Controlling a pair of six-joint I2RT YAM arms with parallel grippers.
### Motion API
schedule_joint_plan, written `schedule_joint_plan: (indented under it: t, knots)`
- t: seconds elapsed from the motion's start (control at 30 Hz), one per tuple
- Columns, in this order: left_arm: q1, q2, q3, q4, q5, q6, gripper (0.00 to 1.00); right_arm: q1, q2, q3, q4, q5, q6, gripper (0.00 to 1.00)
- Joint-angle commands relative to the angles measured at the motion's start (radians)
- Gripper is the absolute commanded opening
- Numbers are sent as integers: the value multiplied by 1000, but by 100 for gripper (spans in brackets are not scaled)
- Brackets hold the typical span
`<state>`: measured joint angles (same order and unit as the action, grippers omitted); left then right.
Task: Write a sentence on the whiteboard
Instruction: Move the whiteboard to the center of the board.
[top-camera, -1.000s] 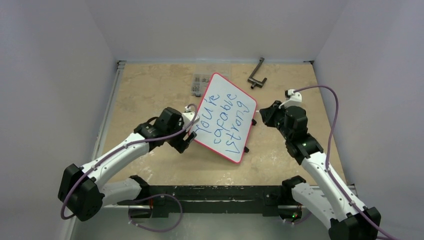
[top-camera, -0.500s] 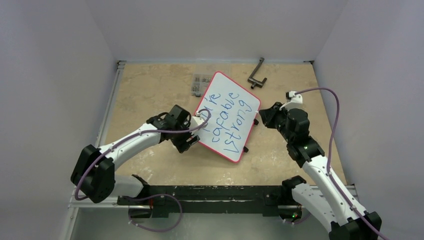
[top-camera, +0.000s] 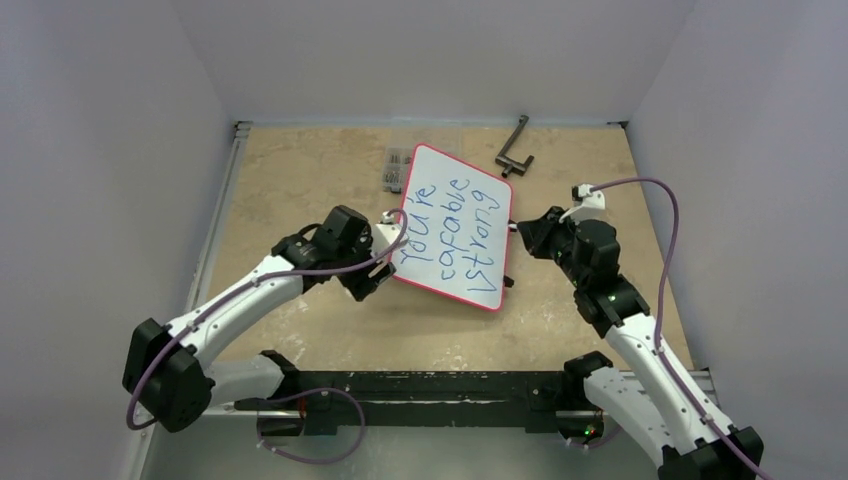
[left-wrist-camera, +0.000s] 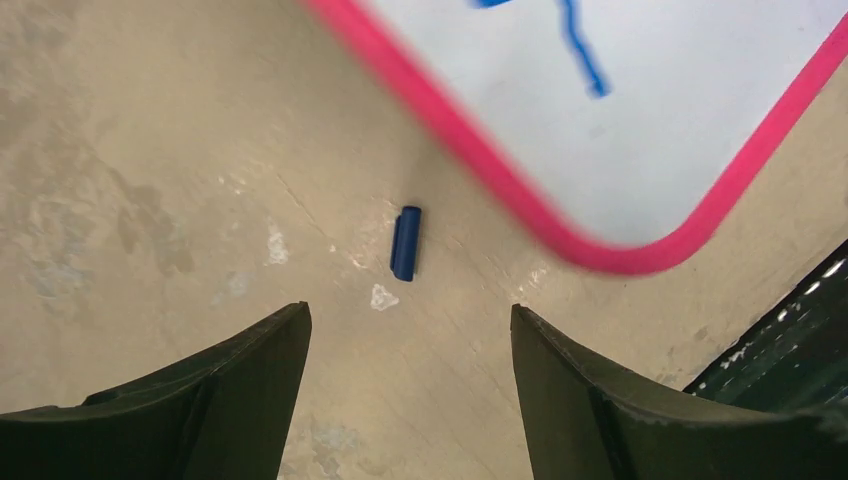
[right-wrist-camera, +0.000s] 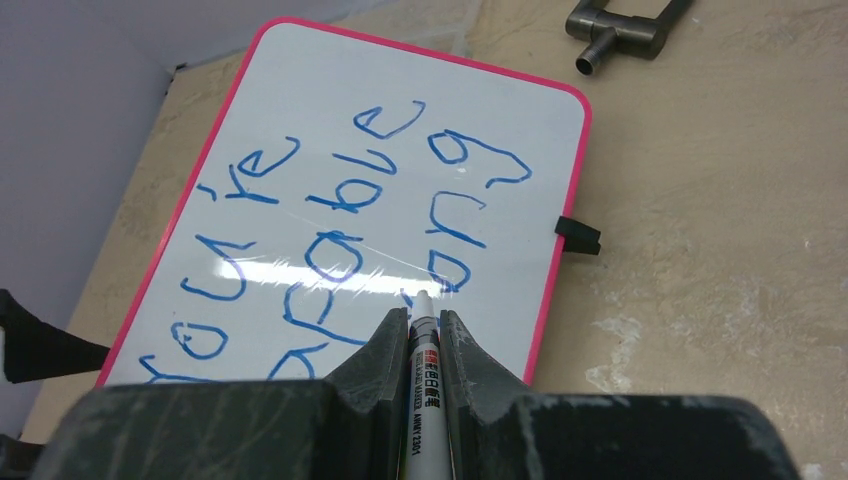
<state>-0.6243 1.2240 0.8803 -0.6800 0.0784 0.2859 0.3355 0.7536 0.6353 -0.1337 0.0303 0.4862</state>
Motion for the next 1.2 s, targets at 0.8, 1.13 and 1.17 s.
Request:
schedule_joint_plan:
  t: [0.8, 1.13, 1.17]
  knots:
    - [72, 222, 350, 194, -84, -421, 64, 2, -63, 17, -34, 7, -5, 0]
    - [19, 450, 583, 168, -49, -413, 64, 2, -71, 30, -60, 28, -17, 0]
    - [12, 473, 600, 165, -44, -410, 64, 2, -72, 32, -61, 30, -18, 0]
